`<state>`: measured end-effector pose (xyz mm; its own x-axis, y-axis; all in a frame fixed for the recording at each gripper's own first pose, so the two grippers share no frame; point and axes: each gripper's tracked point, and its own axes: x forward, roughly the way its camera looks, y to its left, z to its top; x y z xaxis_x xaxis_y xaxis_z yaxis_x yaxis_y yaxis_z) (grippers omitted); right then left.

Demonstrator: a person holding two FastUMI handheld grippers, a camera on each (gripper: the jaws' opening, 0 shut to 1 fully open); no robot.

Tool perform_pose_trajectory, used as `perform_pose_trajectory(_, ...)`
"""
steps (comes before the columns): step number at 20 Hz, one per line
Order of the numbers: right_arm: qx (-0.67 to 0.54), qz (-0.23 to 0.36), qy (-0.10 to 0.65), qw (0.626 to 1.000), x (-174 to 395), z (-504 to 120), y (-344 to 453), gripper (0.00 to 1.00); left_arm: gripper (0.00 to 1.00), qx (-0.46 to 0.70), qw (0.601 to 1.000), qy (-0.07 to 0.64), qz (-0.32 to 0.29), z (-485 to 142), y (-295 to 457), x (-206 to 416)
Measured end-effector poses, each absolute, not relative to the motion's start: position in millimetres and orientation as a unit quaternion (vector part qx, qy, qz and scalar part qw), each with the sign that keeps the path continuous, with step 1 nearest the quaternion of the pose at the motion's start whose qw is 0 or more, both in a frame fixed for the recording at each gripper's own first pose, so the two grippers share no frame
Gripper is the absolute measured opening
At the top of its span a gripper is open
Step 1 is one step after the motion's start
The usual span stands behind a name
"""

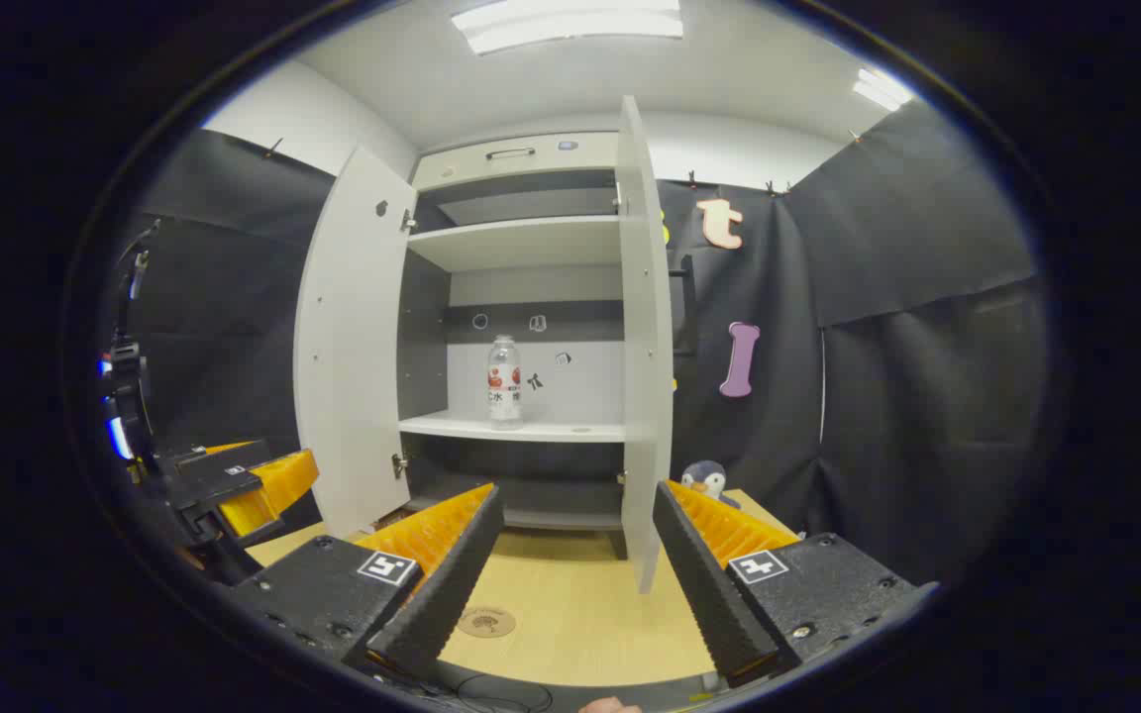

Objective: Grasp the bottle in the cabinet with the left hand and place it on the coaster, then close the right door with the right hand and the left door with the left hand.

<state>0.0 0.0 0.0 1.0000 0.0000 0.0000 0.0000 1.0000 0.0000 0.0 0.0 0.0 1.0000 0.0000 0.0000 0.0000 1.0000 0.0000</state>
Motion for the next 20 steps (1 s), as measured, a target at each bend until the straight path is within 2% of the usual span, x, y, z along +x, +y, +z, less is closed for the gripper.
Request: perform_pose_trajectory(20,0.004,0.004,-0.002,1.0,4.4,-2.9,7.3,1.0,0.94,0.008,1.0,0.006,-0.018,0.4,-7.6,5.3)
